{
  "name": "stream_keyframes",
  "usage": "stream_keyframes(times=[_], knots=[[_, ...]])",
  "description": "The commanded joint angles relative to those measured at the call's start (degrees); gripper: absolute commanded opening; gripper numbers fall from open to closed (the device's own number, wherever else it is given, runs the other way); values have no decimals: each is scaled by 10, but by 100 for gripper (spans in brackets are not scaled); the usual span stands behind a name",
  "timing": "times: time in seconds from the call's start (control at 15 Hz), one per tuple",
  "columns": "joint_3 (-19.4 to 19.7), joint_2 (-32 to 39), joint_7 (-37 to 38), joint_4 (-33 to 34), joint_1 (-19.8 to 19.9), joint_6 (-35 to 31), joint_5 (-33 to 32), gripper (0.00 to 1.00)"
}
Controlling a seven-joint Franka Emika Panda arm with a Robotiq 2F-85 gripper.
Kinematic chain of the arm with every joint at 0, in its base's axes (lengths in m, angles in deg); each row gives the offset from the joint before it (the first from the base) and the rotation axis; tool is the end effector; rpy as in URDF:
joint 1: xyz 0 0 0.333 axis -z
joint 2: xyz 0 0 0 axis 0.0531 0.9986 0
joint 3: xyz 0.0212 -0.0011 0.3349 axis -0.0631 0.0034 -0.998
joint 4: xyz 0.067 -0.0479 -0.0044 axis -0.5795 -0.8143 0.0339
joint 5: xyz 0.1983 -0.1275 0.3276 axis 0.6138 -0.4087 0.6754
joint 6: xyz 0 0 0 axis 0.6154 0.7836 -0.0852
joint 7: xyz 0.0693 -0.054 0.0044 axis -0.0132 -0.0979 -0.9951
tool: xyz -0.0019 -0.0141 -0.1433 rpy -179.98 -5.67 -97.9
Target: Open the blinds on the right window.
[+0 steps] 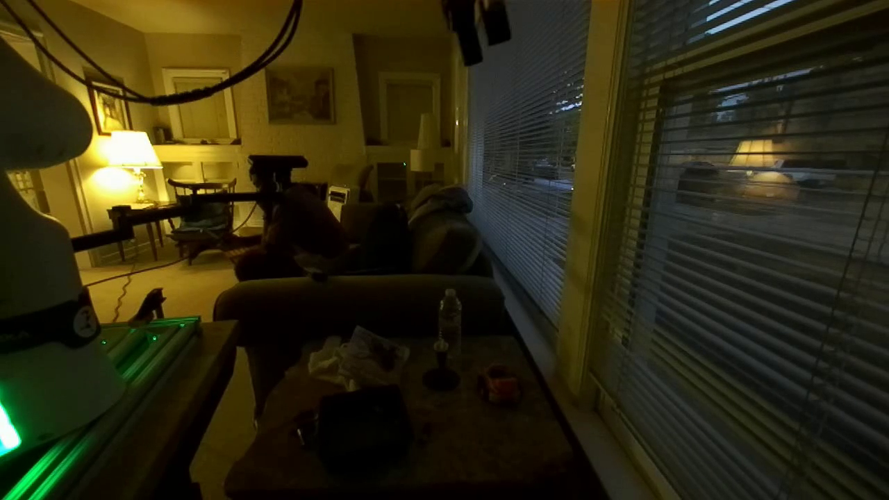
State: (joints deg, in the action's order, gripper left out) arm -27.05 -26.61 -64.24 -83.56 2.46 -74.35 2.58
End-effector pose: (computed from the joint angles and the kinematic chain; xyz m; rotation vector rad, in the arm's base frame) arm 0.4696 -0.0965 0.5443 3.0630 -0.1569 0.5243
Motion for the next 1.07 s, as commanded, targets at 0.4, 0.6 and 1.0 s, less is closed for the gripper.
stream_keyframes(times=[0.4, 0.6, 1.0], knots=[[16, 164, 42, 310, 35, -32, -56, 100], [26, 213, 40, 384, 38, -78, -60, 100], [44, 300, 4, 497, 45, -174, -28, 100]])
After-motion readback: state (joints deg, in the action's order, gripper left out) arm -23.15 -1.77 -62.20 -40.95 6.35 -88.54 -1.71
